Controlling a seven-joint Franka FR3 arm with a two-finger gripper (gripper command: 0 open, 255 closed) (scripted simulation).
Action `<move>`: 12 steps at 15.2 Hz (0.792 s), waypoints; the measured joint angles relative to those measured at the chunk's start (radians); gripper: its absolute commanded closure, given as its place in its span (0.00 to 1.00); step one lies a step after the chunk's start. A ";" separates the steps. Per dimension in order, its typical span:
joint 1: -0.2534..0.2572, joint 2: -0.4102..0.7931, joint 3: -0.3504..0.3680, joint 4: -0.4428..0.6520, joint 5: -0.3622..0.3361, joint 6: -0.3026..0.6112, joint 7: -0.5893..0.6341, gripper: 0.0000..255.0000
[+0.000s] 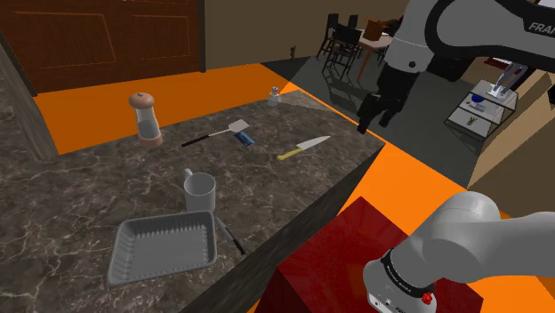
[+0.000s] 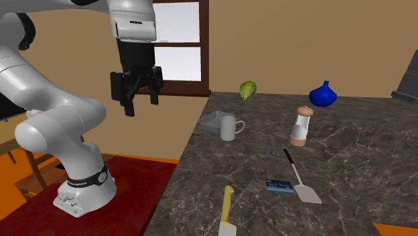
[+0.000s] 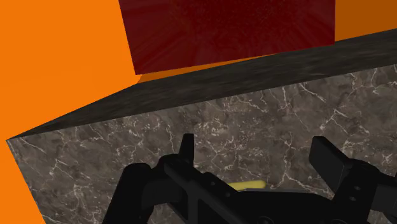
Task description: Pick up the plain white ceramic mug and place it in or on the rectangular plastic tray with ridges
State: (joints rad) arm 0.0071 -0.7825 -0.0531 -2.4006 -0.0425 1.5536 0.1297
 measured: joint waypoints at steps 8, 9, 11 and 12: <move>0.039 0.088 0.111 -0.023 0.093 0.108 0.149 0.00; 0.045 0.108 0.127 -0.021 0.107 0.126 0.172 0.00; 0.056 0.165 0.165 -0.012 0.133 0.175 0.222 0.00; 0.061 0.189 0.181 0.000 0.143 0.188 0.244 0.00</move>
State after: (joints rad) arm 0.0683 -0.5932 0.1278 -2.4009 0.1010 1.7419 0.3737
